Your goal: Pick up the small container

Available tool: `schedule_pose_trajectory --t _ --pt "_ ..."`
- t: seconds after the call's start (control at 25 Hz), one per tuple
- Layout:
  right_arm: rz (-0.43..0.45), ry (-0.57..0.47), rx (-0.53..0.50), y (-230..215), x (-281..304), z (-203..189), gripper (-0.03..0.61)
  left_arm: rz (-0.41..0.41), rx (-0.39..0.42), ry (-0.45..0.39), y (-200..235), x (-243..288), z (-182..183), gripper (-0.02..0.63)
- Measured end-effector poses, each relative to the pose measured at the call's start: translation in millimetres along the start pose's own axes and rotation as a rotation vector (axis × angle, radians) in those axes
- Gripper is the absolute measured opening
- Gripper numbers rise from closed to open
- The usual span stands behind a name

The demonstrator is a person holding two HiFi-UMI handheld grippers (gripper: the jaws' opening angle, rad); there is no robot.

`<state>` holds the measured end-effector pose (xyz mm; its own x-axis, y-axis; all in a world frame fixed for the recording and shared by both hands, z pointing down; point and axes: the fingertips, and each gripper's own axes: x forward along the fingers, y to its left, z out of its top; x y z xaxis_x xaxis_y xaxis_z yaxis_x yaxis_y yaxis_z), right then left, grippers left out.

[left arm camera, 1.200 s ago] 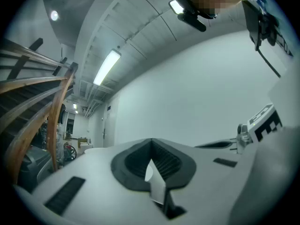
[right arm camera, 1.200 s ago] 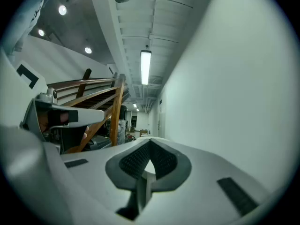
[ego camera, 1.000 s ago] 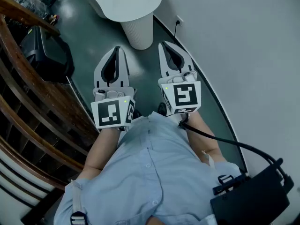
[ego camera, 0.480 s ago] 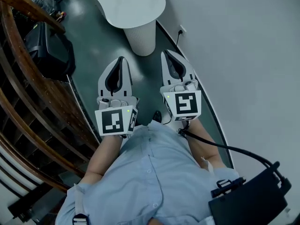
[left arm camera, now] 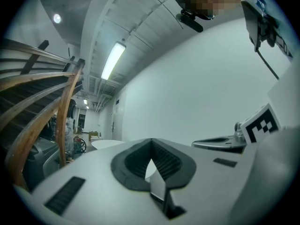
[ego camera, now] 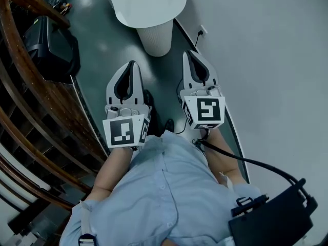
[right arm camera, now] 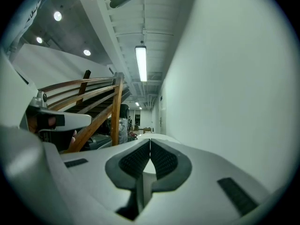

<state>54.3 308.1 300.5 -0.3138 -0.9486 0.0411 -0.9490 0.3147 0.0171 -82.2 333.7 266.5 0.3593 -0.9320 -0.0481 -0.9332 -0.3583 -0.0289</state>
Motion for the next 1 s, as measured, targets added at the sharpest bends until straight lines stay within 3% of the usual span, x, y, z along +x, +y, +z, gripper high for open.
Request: schedule_pose_trajectory --t 0.44,0.72,1.0 --pt "-0.022 -0.005 0.007 -26 117 -6 0.002 -0.028 0.020 -0.013 53 108 -9 -0.002" --pt "-0.064 -0.051 -0.023 -24 189 25 0.002 -0.048 0.023 -0.066 108 161 9 -0.002" --pt "-0.112 -0.072 -0.066 -38 220 47 0.002 -0.044 0.016 -0.098 141 193 18 -0.002"
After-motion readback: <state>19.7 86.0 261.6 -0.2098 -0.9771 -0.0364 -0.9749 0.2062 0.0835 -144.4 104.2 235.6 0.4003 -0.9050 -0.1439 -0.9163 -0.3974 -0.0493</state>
